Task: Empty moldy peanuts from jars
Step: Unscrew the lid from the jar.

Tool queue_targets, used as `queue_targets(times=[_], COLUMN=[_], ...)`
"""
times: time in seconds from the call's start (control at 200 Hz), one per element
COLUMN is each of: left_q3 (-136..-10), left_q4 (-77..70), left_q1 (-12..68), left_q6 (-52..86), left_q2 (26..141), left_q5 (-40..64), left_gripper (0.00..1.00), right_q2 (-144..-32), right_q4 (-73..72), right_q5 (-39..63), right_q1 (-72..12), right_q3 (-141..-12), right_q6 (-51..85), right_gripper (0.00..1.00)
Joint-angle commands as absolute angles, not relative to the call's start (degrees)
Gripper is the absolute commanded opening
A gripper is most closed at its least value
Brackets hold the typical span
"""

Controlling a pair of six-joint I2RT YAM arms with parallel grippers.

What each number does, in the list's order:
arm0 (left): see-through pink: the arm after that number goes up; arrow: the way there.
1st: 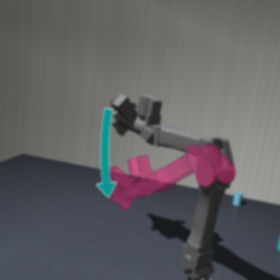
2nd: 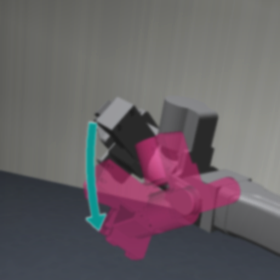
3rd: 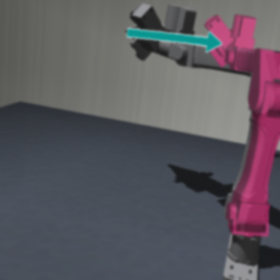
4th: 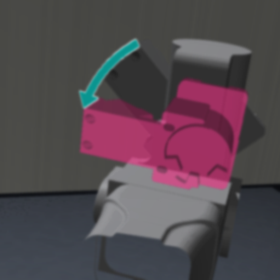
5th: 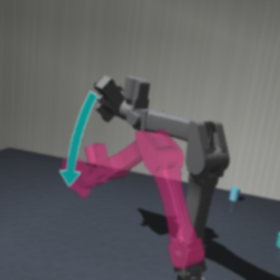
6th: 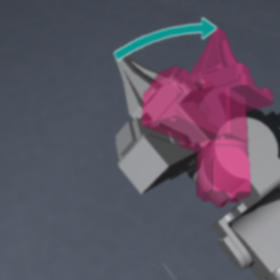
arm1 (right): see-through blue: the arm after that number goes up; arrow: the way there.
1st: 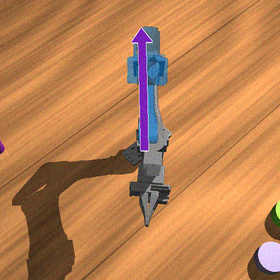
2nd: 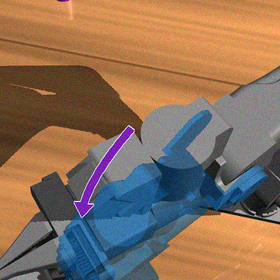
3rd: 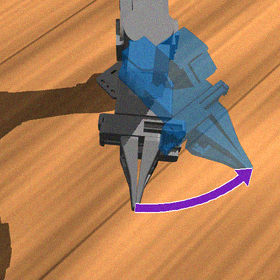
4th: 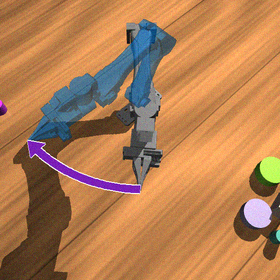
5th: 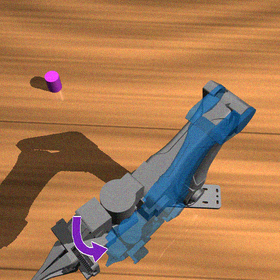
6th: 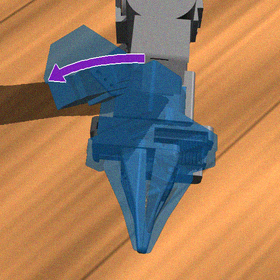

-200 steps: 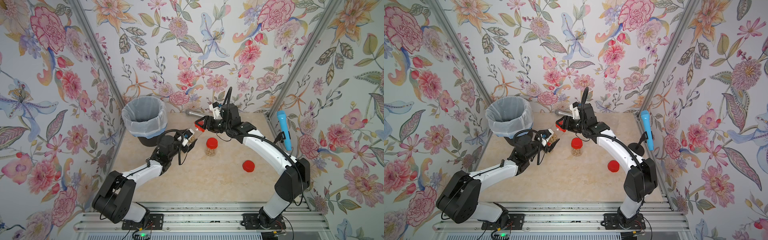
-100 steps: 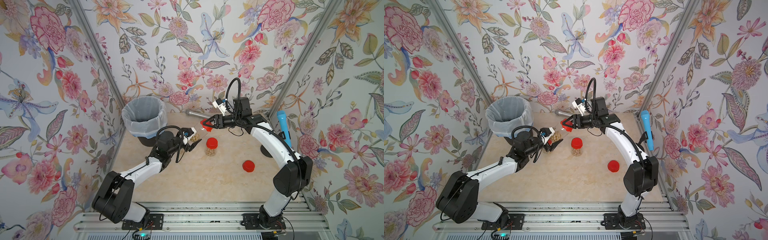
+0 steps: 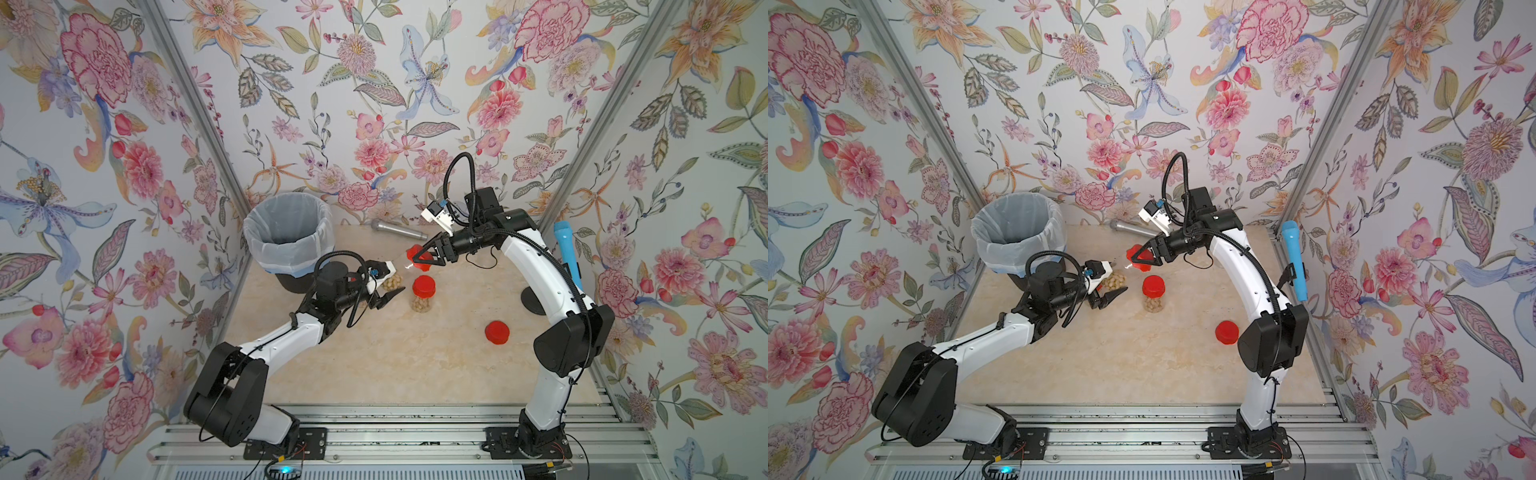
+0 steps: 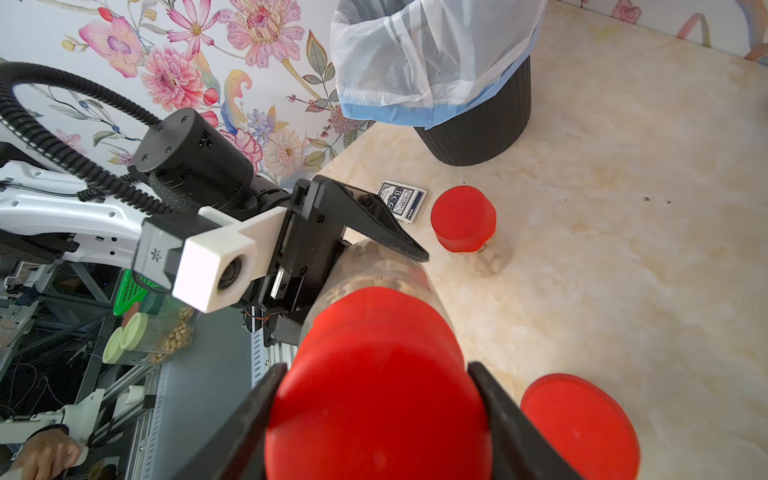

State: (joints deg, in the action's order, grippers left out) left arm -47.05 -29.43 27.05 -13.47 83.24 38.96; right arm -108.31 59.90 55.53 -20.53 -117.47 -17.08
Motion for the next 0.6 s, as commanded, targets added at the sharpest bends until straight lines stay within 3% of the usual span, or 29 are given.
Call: queue_targets(times=[0.0,0.59], left_q3=[-47.9,-47.4], left_q4=[-24.2,-24.1], left_q1=[25.9,25.0], left_q6=[-16.7,-17.0], left_q2=[83.0,81.4], left_q5=[42.9,41.6], left_gripper=[0.23,0.22], right_q2=[-109.5,-110.8], right_q4=[66.4,66.7], right_q5=[56.1,47.3], right_q1=[-19.2,-13.9], right_q3=[-122.0,-121.1], right_q6=[-24.8,-21.2], right_gripper=[0.62,0.63])
